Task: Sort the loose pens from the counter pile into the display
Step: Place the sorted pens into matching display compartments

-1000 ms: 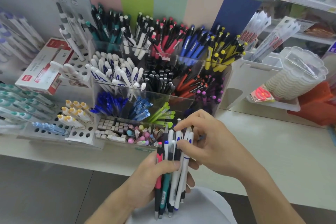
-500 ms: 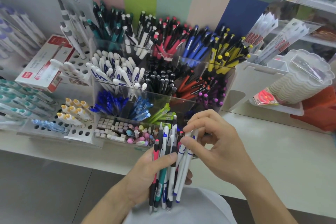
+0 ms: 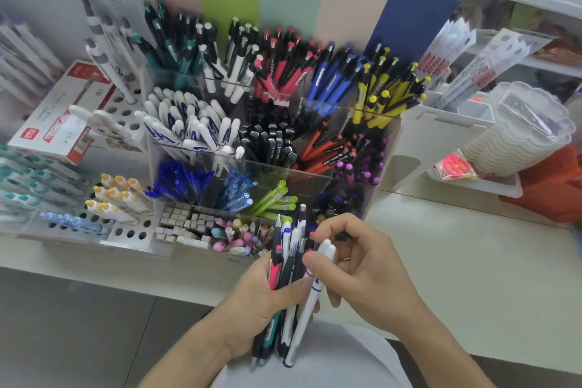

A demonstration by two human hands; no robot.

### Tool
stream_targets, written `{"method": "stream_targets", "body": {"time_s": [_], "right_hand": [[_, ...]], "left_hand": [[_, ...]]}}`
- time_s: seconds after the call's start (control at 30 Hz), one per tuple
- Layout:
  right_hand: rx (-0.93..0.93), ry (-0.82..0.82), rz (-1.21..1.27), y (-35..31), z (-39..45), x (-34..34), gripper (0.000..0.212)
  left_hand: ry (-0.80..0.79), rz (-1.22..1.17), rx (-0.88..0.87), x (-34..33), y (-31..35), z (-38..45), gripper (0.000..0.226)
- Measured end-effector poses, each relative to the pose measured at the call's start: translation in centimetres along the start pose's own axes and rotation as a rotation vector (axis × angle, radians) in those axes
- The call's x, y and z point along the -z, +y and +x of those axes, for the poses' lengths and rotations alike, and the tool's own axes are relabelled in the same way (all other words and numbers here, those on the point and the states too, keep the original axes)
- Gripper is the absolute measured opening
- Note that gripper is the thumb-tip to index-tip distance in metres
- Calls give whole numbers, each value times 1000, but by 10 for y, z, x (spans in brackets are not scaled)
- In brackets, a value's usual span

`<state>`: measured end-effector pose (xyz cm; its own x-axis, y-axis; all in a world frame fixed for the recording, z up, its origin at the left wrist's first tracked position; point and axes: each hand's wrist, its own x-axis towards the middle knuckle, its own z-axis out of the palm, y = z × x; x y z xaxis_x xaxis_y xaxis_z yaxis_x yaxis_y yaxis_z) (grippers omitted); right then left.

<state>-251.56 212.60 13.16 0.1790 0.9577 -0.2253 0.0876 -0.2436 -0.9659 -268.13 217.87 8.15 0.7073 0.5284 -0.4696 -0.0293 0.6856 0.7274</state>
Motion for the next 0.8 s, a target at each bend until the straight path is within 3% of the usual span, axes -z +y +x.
{"method": "stream_targets", "body": {"time_s": [0.33,0.53,0.63,0.7,0.8], "right_hand": [[-65,-92,-98,12,-10,-11,9],[27,203,-53,23,-10,-22,27],[-4,358,167,21,-6,-16,31],[-50,348,375,16,-4,-14,29],[-117,271,360,14,-5,-19,31]], "left_hand": [[-33,17,-24,6,-1,-1,40],[96,-7,-46,7,-7,1,40],[180,59,-11,9,-9,1,31],[187,103,4,10,-9,1,33],[133,120,-16,7,-8,2,38]]}}
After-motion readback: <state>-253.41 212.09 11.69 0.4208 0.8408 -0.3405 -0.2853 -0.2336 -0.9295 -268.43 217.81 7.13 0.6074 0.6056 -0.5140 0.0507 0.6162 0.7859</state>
